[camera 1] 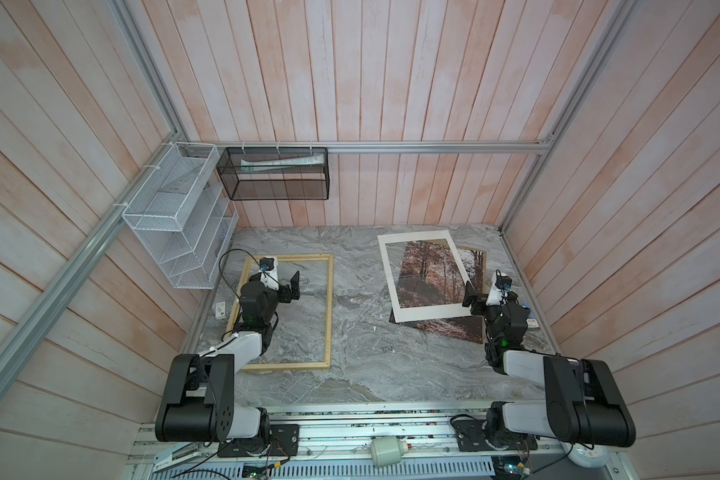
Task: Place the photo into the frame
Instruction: 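Reach both grippers to opposite edges of the clear glass sheet over the photo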
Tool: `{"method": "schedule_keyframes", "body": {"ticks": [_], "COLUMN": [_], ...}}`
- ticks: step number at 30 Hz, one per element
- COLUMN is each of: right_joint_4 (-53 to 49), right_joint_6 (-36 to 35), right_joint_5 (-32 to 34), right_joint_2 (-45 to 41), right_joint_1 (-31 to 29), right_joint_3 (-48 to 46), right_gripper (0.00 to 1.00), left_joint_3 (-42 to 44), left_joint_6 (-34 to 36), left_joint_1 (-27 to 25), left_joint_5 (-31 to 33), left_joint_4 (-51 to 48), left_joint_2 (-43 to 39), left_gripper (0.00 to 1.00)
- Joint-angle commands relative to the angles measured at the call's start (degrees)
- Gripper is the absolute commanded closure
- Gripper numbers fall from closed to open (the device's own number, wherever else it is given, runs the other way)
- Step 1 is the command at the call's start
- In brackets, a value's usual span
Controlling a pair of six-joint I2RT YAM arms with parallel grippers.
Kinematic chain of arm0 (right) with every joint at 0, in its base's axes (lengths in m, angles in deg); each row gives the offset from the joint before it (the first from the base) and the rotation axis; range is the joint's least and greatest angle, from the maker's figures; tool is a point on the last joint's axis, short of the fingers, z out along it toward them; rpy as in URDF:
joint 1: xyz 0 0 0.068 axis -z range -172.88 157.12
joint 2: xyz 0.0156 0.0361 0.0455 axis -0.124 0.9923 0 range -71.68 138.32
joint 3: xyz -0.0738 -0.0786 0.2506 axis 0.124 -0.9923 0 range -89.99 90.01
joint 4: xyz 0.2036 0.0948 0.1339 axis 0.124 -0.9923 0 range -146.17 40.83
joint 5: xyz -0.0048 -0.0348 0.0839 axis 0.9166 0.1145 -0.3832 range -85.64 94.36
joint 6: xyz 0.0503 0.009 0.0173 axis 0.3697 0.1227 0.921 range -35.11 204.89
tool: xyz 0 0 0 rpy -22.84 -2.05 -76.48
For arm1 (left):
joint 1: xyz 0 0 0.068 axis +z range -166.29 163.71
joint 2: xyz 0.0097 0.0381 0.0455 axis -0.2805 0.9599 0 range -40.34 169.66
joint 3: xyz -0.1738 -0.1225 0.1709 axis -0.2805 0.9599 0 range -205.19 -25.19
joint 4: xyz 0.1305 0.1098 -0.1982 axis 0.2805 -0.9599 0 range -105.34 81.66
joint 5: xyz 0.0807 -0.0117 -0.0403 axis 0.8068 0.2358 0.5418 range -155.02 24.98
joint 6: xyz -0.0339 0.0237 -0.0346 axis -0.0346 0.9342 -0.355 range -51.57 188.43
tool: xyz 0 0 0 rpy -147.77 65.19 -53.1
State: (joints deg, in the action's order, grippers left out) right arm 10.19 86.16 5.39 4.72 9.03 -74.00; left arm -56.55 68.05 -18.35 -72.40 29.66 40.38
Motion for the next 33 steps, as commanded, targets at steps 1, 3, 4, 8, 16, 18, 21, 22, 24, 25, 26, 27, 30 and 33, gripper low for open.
{"method": "schedule_keyframes", "body": {"ticks": [1,3,4,8,16,18,21,22,24,25,26,27,30,33], "right_joint_4": [-6.19,-8.82,-10.53,-14.78,-28.07,-34.81,-48.2,-52.12,-59.9,-63.2,-65.07,-66.35,-66.98,-67.97], "right_joint_6": [2.46,3.2,3.21,5.19,7.69,7.53,6.09,5.58,4.5,4.39,4.43,4.81,5.54,6.9], "right_joint_5": [9.52,11.78,12.54,16.35,10.92,10.54,9.68,8.5,3.78,1.56,-0.44,-2.61,-7.18,-11.58], "right_joint_2": [-2.69,-4.92,-6.15,-12.16,-15.76,-12.53,-5.28,-2.74,3.41,6.27,8.57,10.91,16.77,22.94], "right_joint_1": [-0.89,-0.93,-0.95,-1.03,-1.03,-1.05,-0.82,-0.63,0.18,0.49,0.87,1.31,2.43,4.22], "right_joint_3": [2.24,2.76,3.1,2.8,11.35,17.66,29.24,33.08,40.77,43.92,45.92,47.58,50.71,54.0], "right_gripper": [0.02,0.02,0.02,0.02,0.02,0.02,0.02,0.02,0.04,0.07,0.08,0.08,0.09,0.15], "left_joint_3": [-2.87,-5.87,-7.64,-10.67,-14.97,-17.29,-22.8,-24.85,-29.57,-31.37,-32.93,-34.51,-37.84,-40.43], "left_joint_6": [-7.39,-10.23,-11.22,-14.41,-24.5,-28.26,-33.89,-34.67,-35.14,-35.04,-34.96,-34.86,-35.62,-37.32], "left_joint_1": [-1.36,-1.58,-1.9,-4.68,-10.03,-11.55,-13.63,-14.34,-16.57,-17.71,-18.65,-19.67,-22.1,-24.19], "left_joint_5": [3.08,0.69,0.2,-0.1,-9.26,-7.94,-10.44,-11.37,-12.06,-12.0,-12.2,-12.74,-14.79,-17.55], "left_joint_4": [-8.89,-13.07,-14.94,-16.27,-19.8,-23.16,-29.72,-32.08,-36.69,-38.17,-38.91,-39.67,-40.16,-39.33], "left_joint_2": [-0.77,-1.56,-1.86,-4.67,-4.61,-2.06,4.75,6.94,11.18,13.27,14.98,16.91,21.89,26.38], "left_gripper": [0.0,0.0,0.0,0.0,0.0,0.0,0.0,0.0,0.0,0.0,0.0,0.0,0.0,0.0]}}
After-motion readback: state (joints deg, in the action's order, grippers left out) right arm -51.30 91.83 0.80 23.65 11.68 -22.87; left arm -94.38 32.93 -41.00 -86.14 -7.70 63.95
